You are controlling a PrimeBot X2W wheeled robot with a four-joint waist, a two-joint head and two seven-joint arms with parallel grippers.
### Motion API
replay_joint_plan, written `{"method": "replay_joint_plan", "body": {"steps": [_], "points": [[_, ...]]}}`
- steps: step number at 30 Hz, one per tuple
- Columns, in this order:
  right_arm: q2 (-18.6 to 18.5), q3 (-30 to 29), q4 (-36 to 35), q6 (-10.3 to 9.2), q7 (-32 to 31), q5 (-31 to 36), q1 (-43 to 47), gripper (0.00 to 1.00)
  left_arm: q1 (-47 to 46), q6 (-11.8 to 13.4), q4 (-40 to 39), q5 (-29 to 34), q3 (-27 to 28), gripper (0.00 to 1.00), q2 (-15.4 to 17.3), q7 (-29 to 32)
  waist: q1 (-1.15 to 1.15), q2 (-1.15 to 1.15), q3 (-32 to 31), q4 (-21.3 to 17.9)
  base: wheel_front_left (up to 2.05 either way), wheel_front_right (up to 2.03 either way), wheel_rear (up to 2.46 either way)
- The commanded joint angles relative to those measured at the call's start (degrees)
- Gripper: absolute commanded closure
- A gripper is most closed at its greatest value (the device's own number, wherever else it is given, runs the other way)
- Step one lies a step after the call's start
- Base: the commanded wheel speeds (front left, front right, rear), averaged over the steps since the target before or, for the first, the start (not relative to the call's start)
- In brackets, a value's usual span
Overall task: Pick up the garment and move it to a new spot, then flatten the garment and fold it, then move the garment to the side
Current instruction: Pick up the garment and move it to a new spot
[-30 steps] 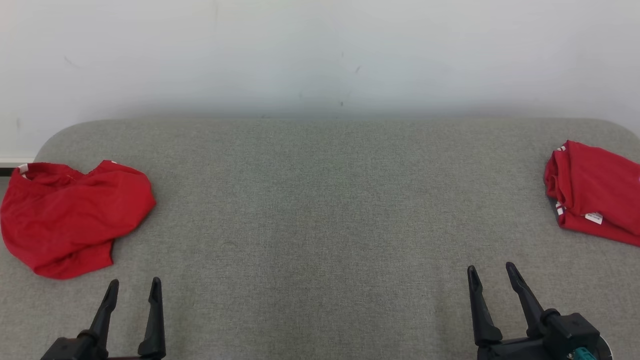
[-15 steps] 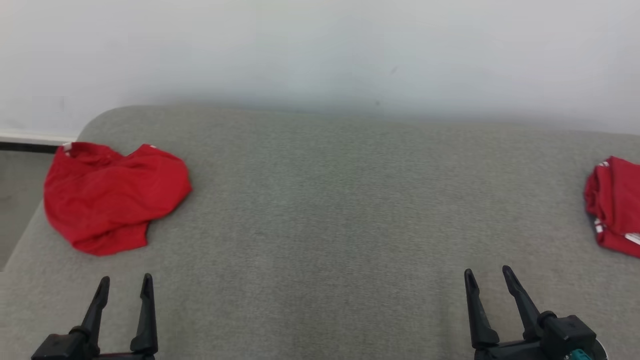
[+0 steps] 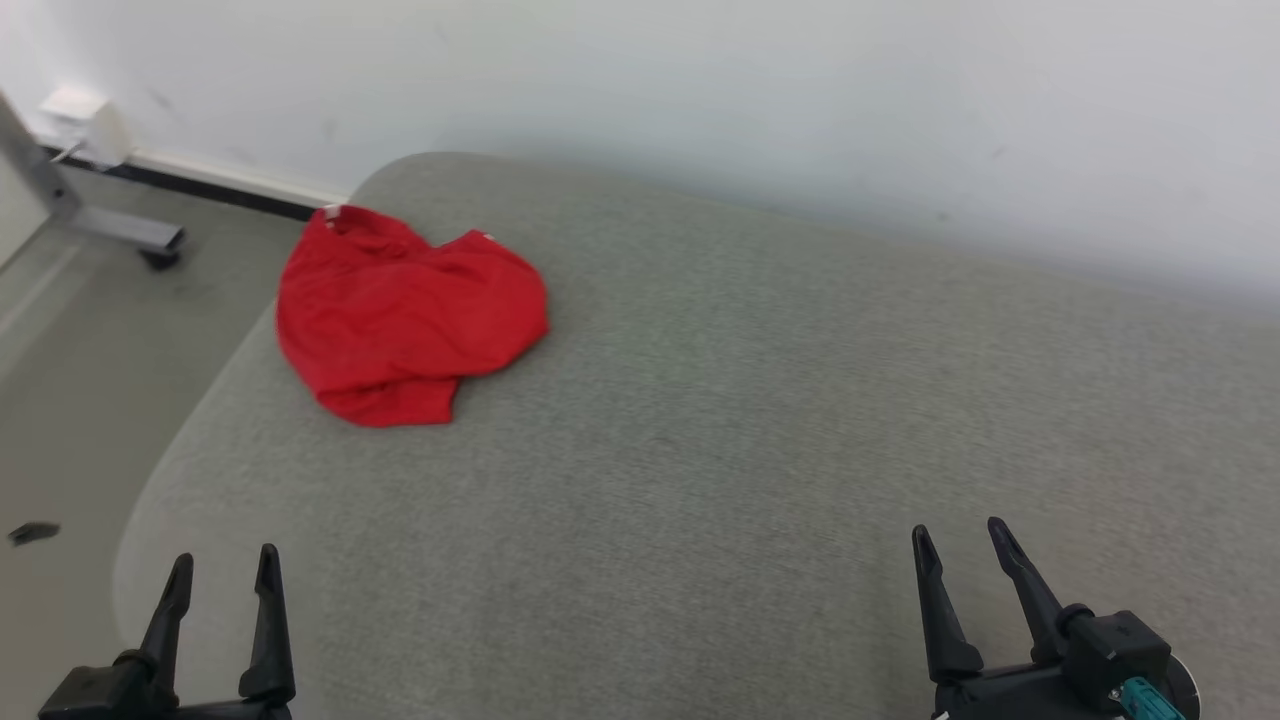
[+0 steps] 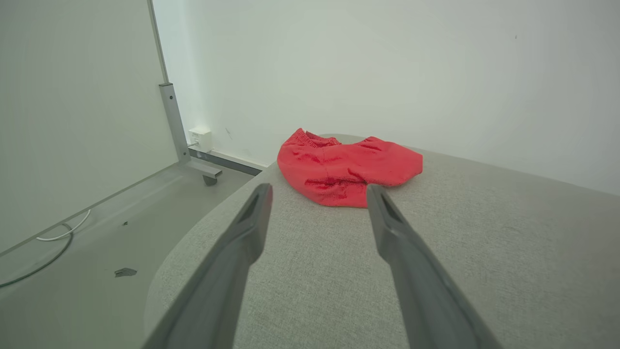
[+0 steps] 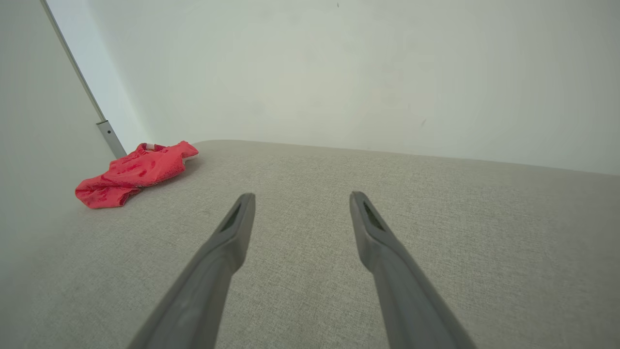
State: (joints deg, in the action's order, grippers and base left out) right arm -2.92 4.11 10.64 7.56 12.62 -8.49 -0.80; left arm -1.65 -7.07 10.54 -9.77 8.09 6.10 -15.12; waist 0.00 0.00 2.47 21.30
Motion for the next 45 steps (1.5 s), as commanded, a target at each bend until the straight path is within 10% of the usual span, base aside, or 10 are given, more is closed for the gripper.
{"method": "replay_joint_plan", "body": {"steps": [1, 23, 33, 45], "points": [[0.05, 0.00, 0.15, -0.16, 0.13, 0.24, -0.59, 0.00, -0.37, 0.05, 0.24, -0.08, 0.26, 0.00, -0.14, -0.02, 0.00, 0.00, 1.02, 4.88, 0.00, 0.00, 0.00], [0.03, 1.04, 1.68, -0.16, 0.11, 1.12, -2.99, 0.00, -1.69, 0.22, 0.56, -0.28, 4.29, 0.00, -1.56, -0.02, 0.00, 0.00, 3.03, 8.23, 0.00, 0.00, 0.00], [-0.64, -0.93, -2.73, -0.16, -2.53, 5.59, -6.76, 0.00, -13.60, -0.22, 0.65, -2.92, 5.71, 0.00, 0.78, -0.02, 0.00, 0.00, 10.02, 1.50, 0.00, 0.00, 0.00], [-0.54, -3.17, -9.95, -0.16, -4.14, 9.59, -11.62, 0.00, -36.25, -0.32, 5.79, -9.02, 6.48, 0.00, 11.00, -0.01, 0.00, 0.00, 23.46, -10.47, 0.00, 0.00, 0.00]]}}
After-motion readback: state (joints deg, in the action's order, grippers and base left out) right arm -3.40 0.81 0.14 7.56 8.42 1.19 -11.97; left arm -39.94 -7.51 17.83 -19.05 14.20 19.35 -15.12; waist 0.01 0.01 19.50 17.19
